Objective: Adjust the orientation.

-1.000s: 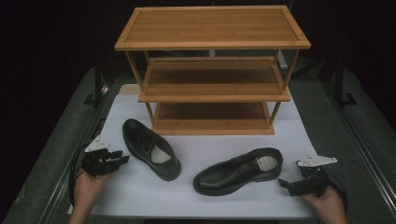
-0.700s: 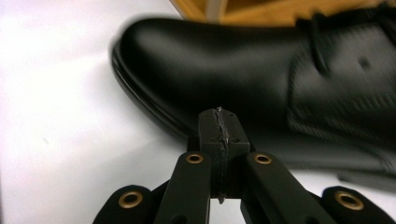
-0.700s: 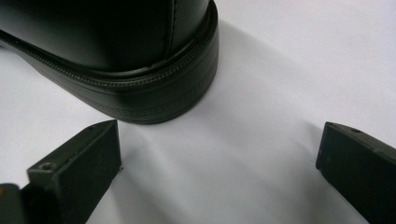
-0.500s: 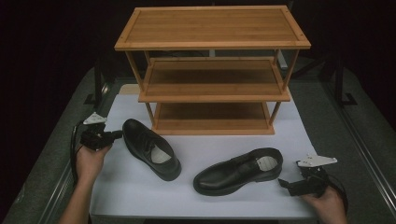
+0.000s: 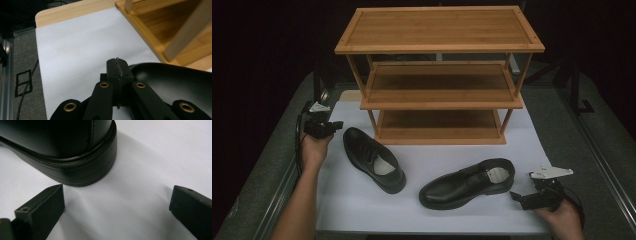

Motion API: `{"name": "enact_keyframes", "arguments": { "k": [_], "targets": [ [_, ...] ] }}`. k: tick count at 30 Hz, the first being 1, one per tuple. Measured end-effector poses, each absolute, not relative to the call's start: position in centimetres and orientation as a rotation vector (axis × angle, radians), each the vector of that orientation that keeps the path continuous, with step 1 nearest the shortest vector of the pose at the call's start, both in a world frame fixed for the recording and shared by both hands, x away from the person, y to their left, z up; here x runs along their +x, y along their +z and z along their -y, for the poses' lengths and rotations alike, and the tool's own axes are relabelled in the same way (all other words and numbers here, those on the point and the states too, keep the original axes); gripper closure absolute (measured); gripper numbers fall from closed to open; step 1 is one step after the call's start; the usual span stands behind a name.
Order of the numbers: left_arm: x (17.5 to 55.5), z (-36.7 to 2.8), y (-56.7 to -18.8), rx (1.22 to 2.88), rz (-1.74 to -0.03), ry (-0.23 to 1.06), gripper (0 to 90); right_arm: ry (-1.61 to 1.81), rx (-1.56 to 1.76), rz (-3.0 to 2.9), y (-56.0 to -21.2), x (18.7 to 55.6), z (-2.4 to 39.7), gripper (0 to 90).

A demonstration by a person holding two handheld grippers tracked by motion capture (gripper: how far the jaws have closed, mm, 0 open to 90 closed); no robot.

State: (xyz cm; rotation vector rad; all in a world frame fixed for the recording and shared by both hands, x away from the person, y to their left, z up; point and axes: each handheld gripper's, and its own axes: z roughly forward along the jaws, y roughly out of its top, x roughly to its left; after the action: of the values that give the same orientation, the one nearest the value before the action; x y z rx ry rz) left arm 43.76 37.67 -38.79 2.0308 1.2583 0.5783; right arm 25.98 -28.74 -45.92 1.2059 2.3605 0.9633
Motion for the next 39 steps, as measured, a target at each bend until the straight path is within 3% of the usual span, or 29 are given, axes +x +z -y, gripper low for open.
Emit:
{"name": "enact_keyframes", "arguments": {
  "k": [14,39],
  "targets": [
    [46.1,-37.1,-41.7,2.069,-1.317,0.503,90.0,0.964,1.206,-2.36,-45.9,26.0,28.7,0.0],
    [43.4,-33.2,-43.0,2.123,-1.052,0.431,90.0,0.963,1.206,-2.361,-45.9,26.0,28.7,0.0]
  ]
}}
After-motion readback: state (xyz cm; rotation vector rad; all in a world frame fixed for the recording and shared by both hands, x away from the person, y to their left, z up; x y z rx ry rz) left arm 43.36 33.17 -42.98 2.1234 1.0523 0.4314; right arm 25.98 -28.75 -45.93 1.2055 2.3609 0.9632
